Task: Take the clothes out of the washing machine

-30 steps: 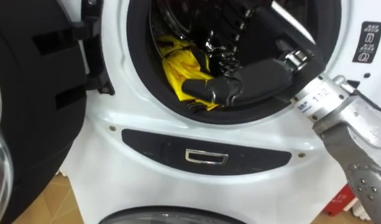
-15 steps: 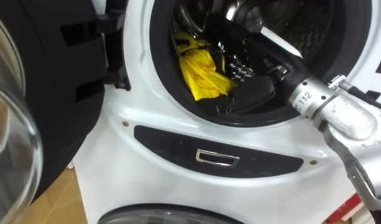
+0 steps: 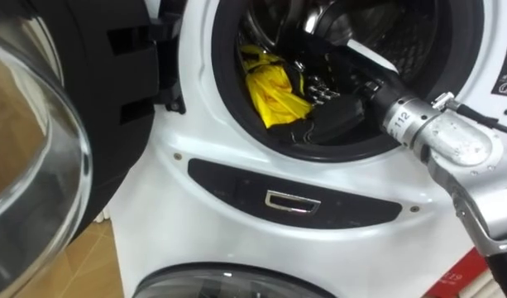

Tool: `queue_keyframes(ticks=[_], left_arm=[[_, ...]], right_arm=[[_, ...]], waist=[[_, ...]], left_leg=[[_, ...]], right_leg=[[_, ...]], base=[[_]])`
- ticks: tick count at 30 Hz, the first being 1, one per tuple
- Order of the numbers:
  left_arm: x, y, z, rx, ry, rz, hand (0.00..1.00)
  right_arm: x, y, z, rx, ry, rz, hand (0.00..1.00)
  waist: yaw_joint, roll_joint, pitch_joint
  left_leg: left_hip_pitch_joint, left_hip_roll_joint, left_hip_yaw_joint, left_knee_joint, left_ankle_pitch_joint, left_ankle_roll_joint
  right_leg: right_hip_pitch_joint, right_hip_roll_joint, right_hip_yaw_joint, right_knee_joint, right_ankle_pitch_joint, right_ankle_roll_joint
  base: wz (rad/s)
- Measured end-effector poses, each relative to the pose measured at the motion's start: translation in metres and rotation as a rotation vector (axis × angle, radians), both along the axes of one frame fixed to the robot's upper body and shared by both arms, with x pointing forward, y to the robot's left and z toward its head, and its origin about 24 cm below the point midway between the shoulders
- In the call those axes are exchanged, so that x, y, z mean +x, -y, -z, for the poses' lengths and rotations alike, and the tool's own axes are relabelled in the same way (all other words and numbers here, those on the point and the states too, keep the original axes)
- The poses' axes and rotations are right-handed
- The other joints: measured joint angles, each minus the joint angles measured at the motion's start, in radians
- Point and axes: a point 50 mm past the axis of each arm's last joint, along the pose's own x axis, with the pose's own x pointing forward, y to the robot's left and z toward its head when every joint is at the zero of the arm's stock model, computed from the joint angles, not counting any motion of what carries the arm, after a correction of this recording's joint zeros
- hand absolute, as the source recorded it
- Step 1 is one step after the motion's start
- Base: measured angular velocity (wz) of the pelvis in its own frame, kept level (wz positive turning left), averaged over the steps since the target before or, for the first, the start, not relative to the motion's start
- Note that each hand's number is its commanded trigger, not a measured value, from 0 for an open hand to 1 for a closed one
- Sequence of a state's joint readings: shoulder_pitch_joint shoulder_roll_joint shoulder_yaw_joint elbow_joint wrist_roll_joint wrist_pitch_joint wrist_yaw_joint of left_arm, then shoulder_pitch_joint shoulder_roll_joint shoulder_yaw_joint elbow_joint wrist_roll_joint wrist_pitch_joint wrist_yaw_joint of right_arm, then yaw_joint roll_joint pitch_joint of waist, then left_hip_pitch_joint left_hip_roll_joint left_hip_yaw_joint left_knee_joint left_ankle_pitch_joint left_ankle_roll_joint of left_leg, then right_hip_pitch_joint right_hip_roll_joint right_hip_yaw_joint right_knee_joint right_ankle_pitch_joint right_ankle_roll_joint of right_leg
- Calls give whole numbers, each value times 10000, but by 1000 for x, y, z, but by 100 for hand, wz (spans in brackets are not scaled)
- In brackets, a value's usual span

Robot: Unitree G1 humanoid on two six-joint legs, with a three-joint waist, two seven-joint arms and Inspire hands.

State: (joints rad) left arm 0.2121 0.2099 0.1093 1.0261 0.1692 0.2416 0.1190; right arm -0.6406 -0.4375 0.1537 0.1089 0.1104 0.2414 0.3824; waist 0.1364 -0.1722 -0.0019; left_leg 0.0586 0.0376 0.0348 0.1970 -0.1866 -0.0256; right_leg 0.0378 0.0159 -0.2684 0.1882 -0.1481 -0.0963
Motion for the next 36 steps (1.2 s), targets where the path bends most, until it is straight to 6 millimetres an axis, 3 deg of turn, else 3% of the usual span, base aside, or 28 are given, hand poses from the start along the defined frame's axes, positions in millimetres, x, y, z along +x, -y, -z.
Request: queue_keyframes(ticks=[6, 10, 14, 21, 30, 36], left_arm=[[8, -4, -2, -72, 45, -20, 0], [20, -10, -5, 117, 270, 223, 0], [20, -14, -6, 320, 224, 281, 0], [27, -17, -8, 731, 368, 284, 0], [26, -15, -7, 710, 435, 503, 0], [24, -13, -7, 840, 732, 426, 0]], right_arm=[[2, 3, 2, -1495, -53, 45, 100], [6, 14, 7, -2918, -25, 865, 100], [4, 17, 11, -3145, -147, 916, 100], [3, 17, 9, -3206, -98, 863, 100], [-6, 3, -5, -3184, 829, 449, 100], [-28, -17, -35, -3113, 2368, -293, 100]], waist=[[72, -15, 13], [370, -148, 45], [591, -235, 47], [638, -282, 62], [662, -371, 8], [392, -273, -11]], left_leg=[[185, -2, -70, -20, 0, -2], [274, -3, -119, -109, 0, -11], [585, -10, -103, -291, -17, -16], [580, -10, -47, -301, -22, -13], [601, 87, 380, -454, -7, -37], [459, 106, 534, -481, -45, -34]], right_leg=[[191, -3, -88, -51, -2, -3], [348, 44, -78, -187, -6, 5], [511, 56, -49, -221, -28, 30], [465, 52, -25, -196, -28, 32], [298, 185, 440, -164, 34, -22], [-28, 239, 709, -168, 69, -21]], base=[[4], [5], [-1], [0], [-14], [-15]])
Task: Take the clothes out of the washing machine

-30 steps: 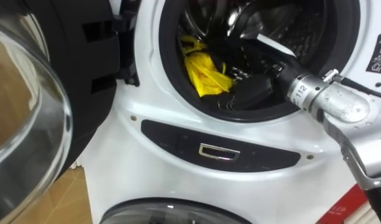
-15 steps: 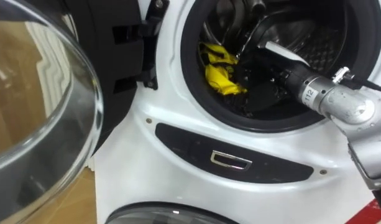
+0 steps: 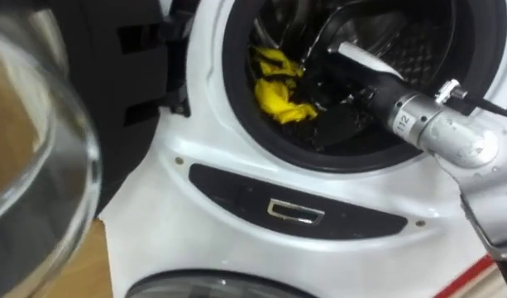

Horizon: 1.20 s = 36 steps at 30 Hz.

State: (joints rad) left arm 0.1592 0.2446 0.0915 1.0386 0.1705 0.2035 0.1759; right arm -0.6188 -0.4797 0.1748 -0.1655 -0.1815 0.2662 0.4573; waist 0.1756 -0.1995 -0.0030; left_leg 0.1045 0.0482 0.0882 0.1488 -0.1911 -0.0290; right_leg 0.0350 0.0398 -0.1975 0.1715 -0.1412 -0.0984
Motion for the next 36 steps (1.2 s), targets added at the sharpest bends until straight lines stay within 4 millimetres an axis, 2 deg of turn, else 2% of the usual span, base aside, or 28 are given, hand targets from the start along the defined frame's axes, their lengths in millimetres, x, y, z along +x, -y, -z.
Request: queue_keyframes(ticks=[3, 4, 6, 7, 8, 13, 14, 16, 18, 20, 24, 26, 28, 32, 36], left_arm=[[-12, 4, 2, -28, -78, -235, 0], [-17, 7, 4, -84, -70, -391, 0], [-21, 12, 5, -214, -51, -437, 0], [-24, 13, 6, -249, -41, -486, 0], [-28, 13, 6, -182, -62, -509, 0], [-30, 17, 7, -33, -5, -577, 0], [-34, 19, 8, -78, -48, -596, 0], [-38, 20, 8, -95, -111, -613, 0], [-42, 18, 7, -43, -49, -733, 0], [-49, 15, 6, 36, -2, -1082, 0], [-58, 17, 7, -7, -196, -1184, 0], [-62, 17, 6, 1, -281, -1207, 0], [-63, 17, 6, 26, -306, -1221, 0], [-61, 14, 5, 212, -199, -1216, 0], [-64, 14, 5, 259, -117, -1257, 0]], right_arm=[[-21, -15, -21, 163, 1120, -957, 100], [-28, -18, -28, 246, 1499, -1220, 100], [-41, -17, -35, 827, 1904, -1559, 100], [-50, -14, -37, 1399, 2090, -1898, 100], [-57, -10, -33, 2106, 1999, -2192, 100], [-68, 11, -4, 4436, 411, -2262, 100], [-70, 18, 2, 4718, 177, -2051, 100], [-73, 17, 1, 4986, 105, -2320, 100], [-75, 25, -1, 5290, 255, -2171, 100], [-79, 31, 4, 5627, 88, -2140, 100], [-87, 40, 12, 6347, -188, -2131, 100], [-92, 52, 21, 6588, -336, -1507, 100], [-95, 54, 27, 6702, -498, -1350, 100], [-102, 69, 45, 7098, -898, -90, 100], [-113, 81, 50, 7177, -935, 513, 100]], waist=[[-196, 233, 6], [-391, 365, 22], [-581, 543, 9], [-613, 650, 32], [-649, 726, 86], [-966, 885, 154], [-1010, 956, 110], [-1173, 1039, 49], [-1183, 1069, -24], [-1220, 981, -131], [-1473, 938, -118], [-1587, 950, -110], [-1707, 972, -103], [-1853, 988, -82], [-2122, 1058, -30]], left_leg=[[-37, 5, 160, 41, -18, 33], [-54, 3, 154, 81, -36, 58], [-40, -7, 153, 75, -42, 66], [22, -1, 165, 35, -42, 66], [128, 5, 166, 5, -42, 66], [90, -3, 176, 24, -144, 98], [92, -9, 177, 23, -170, 97], [96, -12, 182, 34, -195, 102], [110, -13, 182, 35, -194, 104], [121, -15, 172, 74, -189, 106], [108, -47, 168, 182, -221, 148], [80, -56, 169, 174, -242, 176], [105, -66, 171, 159, -251, 186], [128, -67, 173, 106, -252, 188], [136, -54, 336, 111, -252, 188]], right_leg=[[-61, -18, 58, 2, 10, 9], [-24, -37, 11, -6, 12, 13], [11, -58, 22, -18, 18, 25], [47, -55, 47, -20, 22, 31], [143, -50, 61, -31, 19, 36], [144, -26, 171, -45, -40, 124], [142, -28, 189, -43, -55, 136], [140, -23, 232, -33, -69, 142], [150, -21, 243, -29, -69, 143], [201, -23, 227, -31, -68, 143], [333, -61, 176, -146, -89, 198], [331, -66, 175, -197, -70, 229], [351, -72, 176, -198, -76, 243], [334, -60, 195, -199, -73, 247], [289, -40, 331, -208, -73, 246]], base=[[-12], [11], [10], [-6], [-7], [-1], [0], [0], [2], [3], [11], [0], [0], [0], [-10]])
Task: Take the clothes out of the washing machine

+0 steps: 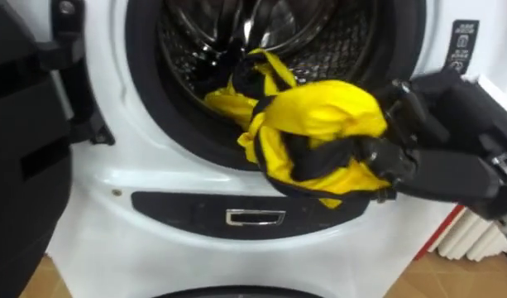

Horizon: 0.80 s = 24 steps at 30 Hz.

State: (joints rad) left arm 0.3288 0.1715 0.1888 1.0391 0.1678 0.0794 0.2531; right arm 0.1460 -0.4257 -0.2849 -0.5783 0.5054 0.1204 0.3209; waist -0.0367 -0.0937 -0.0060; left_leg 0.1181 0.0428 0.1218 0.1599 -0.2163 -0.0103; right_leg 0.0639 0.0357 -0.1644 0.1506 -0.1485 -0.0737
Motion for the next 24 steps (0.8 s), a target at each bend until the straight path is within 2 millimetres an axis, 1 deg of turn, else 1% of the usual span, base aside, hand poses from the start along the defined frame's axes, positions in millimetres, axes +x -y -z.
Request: queue_keyframes(ticks=[1, 4, 6, 7, 8, 9, 10, 11, 12, 13, 14, 15, 17, 18, 19, 20, 21, 22, 23, 24], left_arm=[[-2, 0, 0, -10, -24, -4, 0], [0, -1, -1, 26, 181, 36, 0], [3, -1, 0, 23, 260, 68, 0], [3, -1, 0, 43, 285, 42, 0], [2, -3, -1, 87, 303, -52, 0], [2, -4, -1, 115, 331, -118, 0], [4, -6, -2, 186, 466, -181, 0], [11, -9, -3, 269, 666, -186, 0], [13, -11, -4, 308, 712, -166, 0], [16, -14, -5, 353, 794, -146, 0], [20, -15, -5, 378, 907, -220, 0], [21, -15, -5, 383, 952, -230, 0], [27, -18, -6, 435, 1070, -128, 0], [28, -19, -7, 457, 1045, -82, 0], [34, -20, -7, 473, 1169, 16, 0], [33, -18, -5, 332, 977, -393, 0], [32, -17, -4, 259, 959, -515, 0], [31, -15, -3, 134, 922, -378, 0], [29, -14, -3, -7, 864, -380, 0], [29, -14, -3, -48, 837, -394, 0]], right_arm=[[-1, 2, 0, 14, 11, 94, 100], [-8, 10, 1, 123, 30, 408, 100], [-10, 15, 0, 278, 26, 618, 100], [-11, 19, -2, 247, 117, 776, 100], [-13, 24, -4, 197, 227, 1040, 100], [-14, 27, -6, 171, 300, 1178, 100], [-16, 33, -10, 147, 447, 1476, 100], [-17, 39, -12, 178, 571, 1857, 100], [-18, 43, -13, 183, 616, 2058, 100], [-21, 51, -15, 226, 716, 2583, 100], [-25, 58, -17, 261, 784, 3098, 100], [-27, 61, -17, 263, 780, 3307, 100], [-30, 69, -12, 369, 568, 3898, 100], [-31, 71, -9, 411, 430, 4016, 100], [-30, 78, -4, 558, 196, 4362, 100], [-31, 84, -1, 728, 44, 4701, 100], [-32, 88, 0, 837, 28, 4878, 100], [-33, 93, 1, 1154, 21, 5150, 100], [-35, 97, 0, 1334, 73, 5406, 100], [-35, 98, 0, 1421, 96, 5482, 100]], waist=[[-113, 21, 3], [-238, 3, -8], [-442, -35, 0], [-529, -60, 25], [-591, -73, 24], [-658, -78, 23], [-726, -94, 33], [-813, -166, 5], [-934, -189, 6], [-1207, -256, 27], [-1376, -288, 27], [-1435, -285, 23], [-1735, -248, 30], [-1840, -251, 27], [-1987, -246, 30], [-2137, -199, 47], [-2191, -171, 70], [-2322, -181, 66], [-2394, -136, 98], [-2451, -129, 104]], left_leg=[[4, 8, 147, 6, 0, 0], [-2, 29, 446, 6, 0, 0], [43, 31, 631, 1, 0, 0], [108, 46, 810, 1, 0, -1], [164, 64, 1003, 5, -5, -8], [188, 80, 1063, 5, -15, -23], [235, 140, 1257, 3, -45, -44], [268, 157, 1396, 7, -47, -45], [268, 174, 1490, 8, -47, -45], [278, 201, 1681, 5, -49, -49], [342, 232, 1981, 3, -51, -54], [378, 254, 2121, 9, -54, -58], [499, 397, 2641, 18, -157, -218], [514, 412, 2722, 15, -157, -218], [544, 470, 2936, 16, -164, -229], [562, 481, 3116, 16, -165, -233], [574, 484, 3235, 17, -169, -238], [574, 484, 3470, 19, -172, -243], [570, 503, 3635, 24, -186, -267], [559, 509, 3691, 31, -186, -267]], right_leg=[[-35, 8, 94, 4, 0, 0], [-212, 30, 287, 36, 18, 3], [-312, 44, 454, 63, 22, 8], [-318, 78, 672, 53, 25, 13], [-323, 118, 872, 32, 32, 20], [-326, 141, 946, 36, 32, 20], [-364, 198, 1126, 53, 53, 2], [-424, 248, 1284, 69, 106, -30], [-450, 275, 1344, 70, 122, -40], [-477, 308, 1420, 69, 142, -60], [-506, 380, 1679, 76, 171, -77], [-514, 406, 1772, 73, 202, -91], [-574, 586, 2205, 73, 310, -156], [-586, 621, 2301, 100, 349, -169], [-672, 697, 2528, 171, 392, -186], [-775, 751, 2737, 229, 418, -196], [-828, 784, 2808, 244, 433, -198], [-926, 850, 3021, 303, 446, -206], [-1044, 927, 3184, 383, 453, -221], [-1072, 945, 3255, 385, 458, -229]], base=[[-23], [-23], [-26], [-45], [-45], [-44], [-48], [-50], [-40], [-36], [-45], [-71], [-76], [-68], [-62], [-64], [-55], [-55], [-50], [-38]])
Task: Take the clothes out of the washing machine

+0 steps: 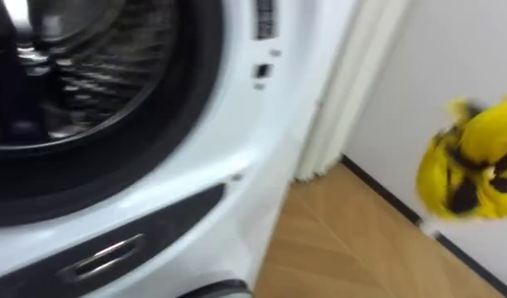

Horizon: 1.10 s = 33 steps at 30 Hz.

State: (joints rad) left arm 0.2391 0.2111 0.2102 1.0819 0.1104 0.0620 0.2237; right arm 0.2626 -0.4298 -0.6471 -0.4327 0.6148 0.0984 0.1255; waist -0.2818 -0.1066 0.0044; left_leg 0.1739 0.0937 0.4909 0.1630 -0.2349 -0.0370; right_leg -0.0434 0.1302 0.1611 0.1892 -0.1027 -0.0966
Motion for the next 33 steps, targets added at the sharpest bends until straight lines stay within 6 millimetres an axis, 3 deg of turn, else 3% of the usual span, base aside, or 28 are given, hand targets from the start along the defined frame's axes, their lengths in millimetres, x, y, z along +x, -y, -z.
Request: queue_keyframes(ticks=[2, 9, 14, 17, 18, 20, 21, 22, 26, 31, 33], left_arm=[[-1, -1, 0, -115, -160, -70, 0], [-4, 0, 1, -420, -237, -431, 0], [-1, 7, 4, -636, -558, 339, 0], [3, 12, 6, -785, -714, 774, 0], [3, 13, 6, -802, -730, 836, 0], [7, 16, 8, -966, -924, 1188, 0], [6, 17, 9, -1039, -984, 1234, 0], [7, 20, 10, -1204, -947, 1258, 0], [15, 31, 13, -1728, -927, 1647, 0], [32, 39, 14, -2015, -624, 2379, 0], [40, 43, 14, -2170, -464, 2535, 0]], right_arm=[[-1, 2, 0, 136, 42, 131, 100], [2, 1, 4, 216, -227, -181, 100], [10, 1, 29, 841, -1206, -445, 100], [16, -7, 56, 1637, -2105, -810, 100], [17, -9, 60, 1813, -2220, -859, 100], [19, -13, 83, 2420, -2887, -1017, 100], [19, -15, 90, 2575, -3165, -1084, 100], [19, -17, 104, 2857, -3685, -1167, 100], [14, -24, 141, 3993, -4652, -944, 100], [5, -32, 186, 4891, -6228, -564, 100], [3, -36, 199, 5128, -6771, -530, 100]], waist=[[-192, 30, 15], [-165, 41, 20], [-104, 165, 87], [-27, 290, 55], [8, 374, 73], [162, 622, 27], [206, 755, 53], [217, 924, -20], [183, 1657, -33], [168, 2127, -5], [161, 2306, 42]], left_leg=[[-64, 25, 59, 18, 0, 0], [-64, 126, 821, 33, -20, -36], [26, 192, 899, 44, -110, -177], [-109, 188, 1145, 46, -129, -202], [-155, 181, 1153, 54, -130, -202], [-266, 165, 1155, 62, -168, -216], [-274, 165, 1147, 64, -182, -221], [-321, 168, 1142, 63, -234, -216], [-914, 118, 1106, 172, -268, -180], [-1552, 131, 1104, 437, -273, -172], [-1707, 121, 1091, 436, -273, -171]], right_leg=[[-165, 106, 275, 106, 16, -28], [-437, 354, 858, 173, 146, -81], [-468, 569, 1325, 166, 253, -84], [-670, 648, 1567, 234, 343, -50], [-760, 664, 1619, 279, 356, -41], [-964, 747, 1863, 387, 402, -5], [-987, 775, 1935, 394, 407, 0], [-1068, 819, 2011, 406, 409, 3], [-1744, 831, 2094, 656, 420, 67], [-2380, 833, 2146, 935, 407, 82], [-2554, 865, 2197, 1053, 399, 93]], base=[[-28], [-30], [-26], [-31], [-31], [-32], [-31], [-26], [-12], [0], [3]])
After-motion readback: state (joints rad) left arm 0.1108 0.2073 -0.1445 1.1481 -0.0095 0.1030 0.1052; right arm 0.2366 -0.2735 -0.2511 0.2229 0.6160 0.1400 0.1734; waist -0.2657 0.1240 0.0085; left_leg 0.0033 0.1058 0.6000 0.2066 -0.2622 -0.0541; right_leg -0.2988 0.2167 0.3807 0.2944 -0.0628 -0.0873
